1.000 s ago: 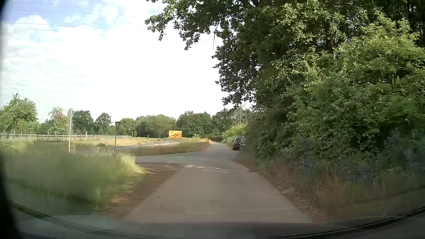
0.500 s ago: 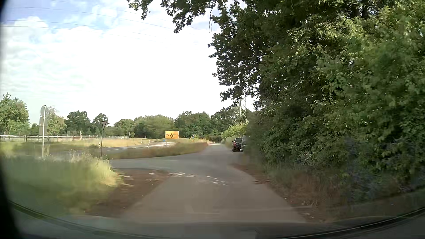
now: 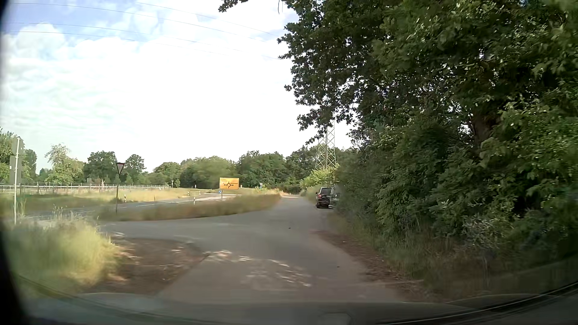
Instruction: Follow the waypoints while adhering to traffic rules and regulations
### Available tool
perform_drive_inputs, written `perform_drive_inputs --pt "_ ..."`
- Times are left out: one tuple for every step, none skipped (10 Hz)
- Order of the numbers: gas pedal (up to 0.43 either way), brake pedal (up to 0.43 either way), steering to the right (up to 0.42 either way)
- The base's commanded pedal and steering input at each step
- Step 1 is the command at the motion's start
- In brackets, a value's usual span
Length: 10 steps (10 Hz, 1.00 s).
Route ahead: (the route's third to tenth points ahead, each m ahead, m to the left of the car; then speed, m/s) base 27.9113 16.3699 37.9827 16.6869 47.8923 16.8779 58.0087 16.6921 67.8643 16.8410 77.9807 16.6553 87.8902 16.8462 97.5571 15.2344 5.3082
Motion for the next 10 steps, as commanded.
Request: perform_drive_inputs --pt "0.0 0.11 -0.001" --pt "0.0 0.122 -0.007" --pt "0.0 0.134 -0.011" --pt "0.0 0.146 -0.019" --pt "0.0 0.165 -0.028" --pt "0.0 0.171 -0.041" --pt "0.0 0.189 -0.059" --pt "0.0 0.195 -0.084" --pt "0.0 0.201 -0.107" --pt "0.0 0.201 -0.132"
